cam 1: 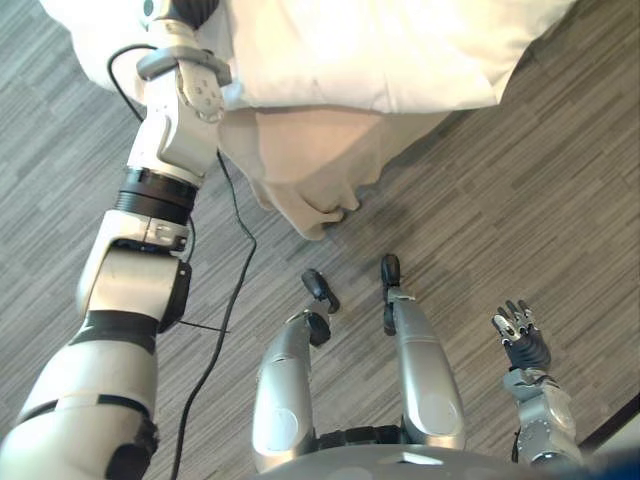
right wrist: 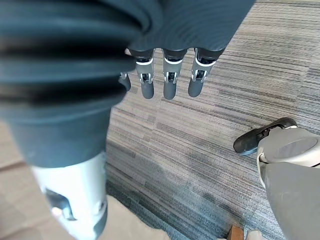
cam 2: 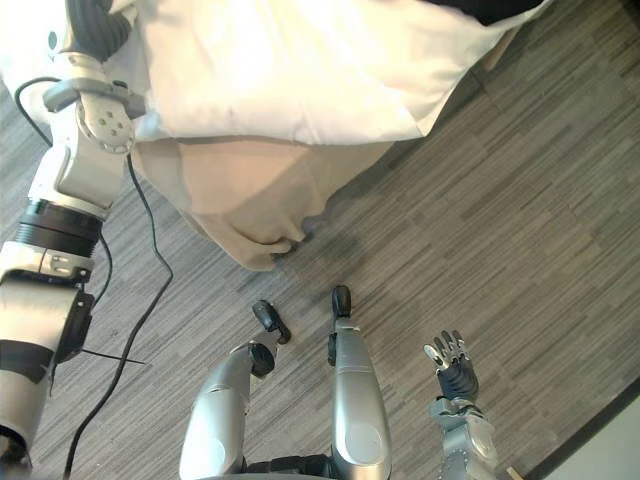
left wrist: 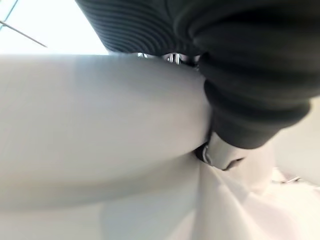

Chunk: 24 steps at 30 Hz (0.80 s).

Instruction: Tidy the bed and pick cloth on bed and put in laundry

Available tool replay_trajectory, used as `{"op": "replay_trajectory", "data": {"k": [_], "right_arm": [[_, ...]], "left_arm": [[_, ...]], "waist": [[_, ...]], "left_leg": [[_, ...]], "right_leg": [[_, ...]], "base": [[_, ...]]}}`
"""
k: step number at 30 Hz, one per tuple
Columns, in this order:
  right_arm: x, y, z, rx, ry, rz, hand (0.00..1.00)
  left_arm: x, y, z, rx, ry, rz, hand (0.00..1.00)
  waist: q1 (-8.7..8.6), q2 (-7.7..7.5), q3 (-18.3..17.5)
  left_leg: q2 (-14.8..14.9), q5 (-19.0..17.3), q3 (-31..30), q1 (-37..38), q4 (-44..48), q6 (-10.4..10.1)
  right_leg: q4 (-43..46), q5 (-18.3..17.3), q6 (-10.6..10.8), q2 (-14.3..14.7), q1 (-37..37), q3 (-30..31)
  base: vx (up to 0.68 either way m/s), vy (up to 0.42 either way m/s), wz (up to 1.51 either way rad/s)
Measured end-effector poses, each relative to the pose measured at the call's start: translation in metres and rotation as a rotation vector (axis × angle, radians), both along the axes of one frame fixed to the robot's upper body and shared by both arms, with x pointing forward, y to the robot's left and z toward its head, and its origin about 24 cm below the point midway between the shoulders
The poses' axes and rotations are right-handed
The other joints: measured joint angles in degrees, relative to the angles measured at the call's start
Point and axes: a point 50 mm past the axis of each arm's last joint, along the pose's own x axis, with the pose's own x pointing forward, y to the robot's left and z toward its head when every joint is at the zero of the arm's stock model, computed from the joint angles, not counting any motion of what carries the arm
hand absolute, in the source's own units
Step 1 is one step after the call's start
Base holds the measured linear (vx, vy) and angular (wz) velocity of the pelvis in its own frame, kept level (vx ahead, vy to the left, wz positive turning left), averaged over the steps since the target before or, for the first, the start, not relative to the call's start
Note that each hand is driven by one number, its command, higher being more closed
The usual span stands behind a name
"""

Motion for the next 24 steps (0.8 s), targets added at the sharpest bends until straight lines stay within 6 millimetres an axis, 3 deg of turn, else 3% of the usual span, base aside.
{"op": "replay_trajectory", "data": {"k": [4,9,11,13,18,19,22,24], "right_arm": [[-0.008,0.0,-0.004,-0.035,0.047,0.02,0.0],[-0.046,-0.003,-0.021,-0.07,0.189,0.001,0.0],[-0.051,0.001,-0.026,-0.067,0.218,-0.005,0.0],[-0.063,0.006,-0.034,-0.058,0.275,-0.011,0.0],[-0.089,0.01,-0.05,-0.037,0.381,-0.064,0.0],[-0.097,0.011,-0.054,-0.036,0.418,-0.072,0.0],[-0.119,0.013,-0.063,-0.022,0.512,-0.123,0.0],[-0.127,0.016,-0.067,-0.013,0.545,-0.132,0.0]], "left_arm": [[-0.007,-0.006,-0.019,0.022,0.004,-0.119,1.0],[-0.018,-0.007,-0.063,0.055,0.097,-0.281,1.0],[-0.022,-0.002,-0.08,0.04,0.145,-0.32,1.0],[-0.029,0.004,-0.109,0.015,0.241,-0.374,1.0],[-0.05,0.018,-0.148,-0.114,0.357,-0.469,1.0],[-0.057,0.021,-0.162,-0.155,0.403,-0.487,0.0],[-0.076,0.029,-0.203,-0.265,0.523,-0.5,0.0],[-0.085,0.03,-0.22,-0.303,0.57,-0.498,0.0]], "waist": [[0.86,1.38,-0.1],[2.29,4.44,-2.1],[2.86,4.63,-2.9],[2.91,4.76,-6.7],[2.56,5.15,-9.4],[2.33,5.47,-10.5],[1.74,6.15,-11.9],[1.79,6.34,-12.8]], "left_leg": [[-0.7,0.6,-0.4,3.0,-2.1,0.8],[-3.0,1.6,-1.9,7.9,-7.2,1.1],[-3.5,1.7,-2.0,9.9,-8.2,1.3],[-4.0,2.1,-2.7,10.8,-9.6,1.7],[-4.7,3.3,-4.9,14.4,-11.7,2.0],[-4.6,3.4,-5.4,14.5,-11.8,1.9],[-4.6,3.4,-7.8,17.4,-12.4,1.9],[-4.6,3.5,-8.4,18.4,-13.3,1.7]], "right_leg": [[-0.7,-0.1,0.1,-0.4,3.1,-1.4],[0.3,-2.2,0.5,-2.2,7.1,-4.4],[0.7,-2.9,0.8,-2.4,8.6,-4.6],[0.4,-3.6,0.7,-2.5,9.5,-5.2],[-0.5,-4.7,0.9,-2.6,13.6,-6.9],[-1.3,-4.7,0.9,-2.5,14.4,-7.6],[-4.4,-4.7,0.9,-1.8,19.4,-9.3],[-5.6,-4.6,0.9,-1.5,20.9,-9.9]], "base": [[-0.03,0.015,0.12],[0.0,-0.011,0.27],[0.06,-0.032,0.07],[0.11,-0.043,0.12],[0.14,-0.046,0.19],[0.13,-0.039,0.22],[0.13,-0.042,0.22],[0.08,-0.02,0.17]]}}
